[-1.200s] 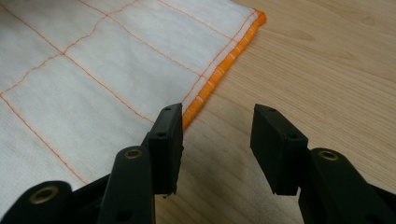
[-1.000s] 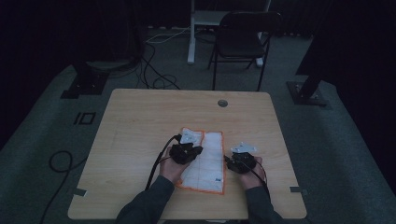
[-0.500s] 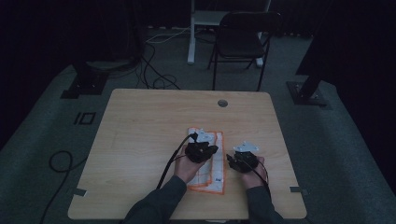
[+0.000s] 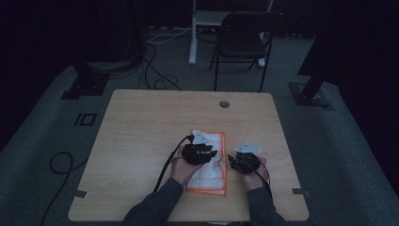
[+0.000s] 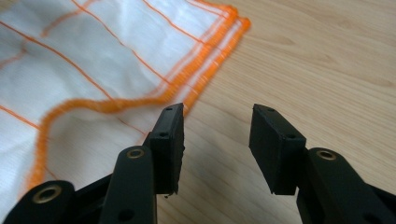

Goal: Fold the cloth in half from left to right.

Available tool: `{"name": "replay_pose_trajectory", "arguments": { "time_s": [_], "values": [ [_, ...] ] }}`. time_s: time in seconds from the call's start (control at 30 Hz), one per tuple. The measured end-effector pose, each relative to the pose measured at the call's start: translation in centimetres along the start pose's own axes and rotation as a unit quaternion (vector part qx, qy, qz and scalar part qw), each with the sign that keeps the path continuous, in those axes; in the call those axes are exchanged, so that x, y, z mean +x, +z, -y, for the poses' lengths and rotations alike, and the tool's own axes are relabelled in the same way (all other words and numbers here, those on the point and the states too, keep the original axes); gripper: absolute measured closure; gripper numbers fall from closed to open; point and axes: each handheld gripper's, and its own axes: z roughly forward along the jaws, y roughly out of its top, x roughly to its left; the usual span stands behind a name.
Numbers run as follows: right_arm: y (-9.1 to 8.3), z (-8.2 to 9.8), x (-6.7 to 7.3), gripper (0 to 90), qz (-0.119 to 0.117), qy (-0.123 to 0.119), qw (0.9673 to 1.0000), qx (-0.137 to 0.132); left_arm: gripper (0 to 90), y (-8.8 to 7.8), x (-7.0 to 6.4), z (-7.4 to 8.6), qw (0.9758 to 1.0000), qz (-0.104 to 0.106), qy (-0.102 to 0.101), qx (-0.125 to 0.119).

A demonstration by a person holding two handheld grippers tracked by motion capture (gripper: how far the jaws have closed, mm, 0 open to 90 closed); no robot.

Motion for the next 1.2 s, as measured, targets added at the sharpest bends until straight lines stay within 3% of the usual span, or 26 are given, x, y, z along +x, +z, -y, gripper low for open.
{"name": "replay_pose_trajectory", "arguments": {
  "time_s": [0.17,0.27,0.53,0.63,0.73,1.03,1.2],
  "values": [
    [0.1,-0.4,0.7,55.3,-0.008,-0.007,0.9999,-0.009,67.1,-0.6,0.5,0.9,1.0,-0.008,-0.004,0.002],
    [-0.4,-0.9,1.3,55.2,-0.021,-0.004,0.9994,-0.027,66.2,-1.5,1.0,2.4,0.9999,-0.011,-0.012,0.004],
    [-1.1,-1.5,3.0,54.2,-0.051,-0.016,0.9972,-0.052,65.3,-1.4,1.3,4.4,0.9994,-0.019,-0.019,0.024],
    [-0.6,-1.5,3.7,54.0,-0.057,-0.029,0.9969,-0.045,65.3,-1.4,1.5,5.1,0.9991,-0.02,-0.023,0.03],
    [-0.3,-1.3,4.0,54.8,-0.046,-0.043,0.9976,-0.028,65.2,-1.4,1.6,5.7,0.9989,-0.022,-0.024,0.035],
    [0.1,0.0,3.3,57.2,-0.021,-0.035,0.9991,0.015,65.3,-1.5,2.0,6.9,0.9981,-0.031,-0.028,0.046],
    [0.0,0.3,2.9,57.6,-0.017,-0.026,0.9992,0.025,65.1,-1.7,2.2,7.0,0.998,-0.034,-0.026,0.046]
  ]
}}
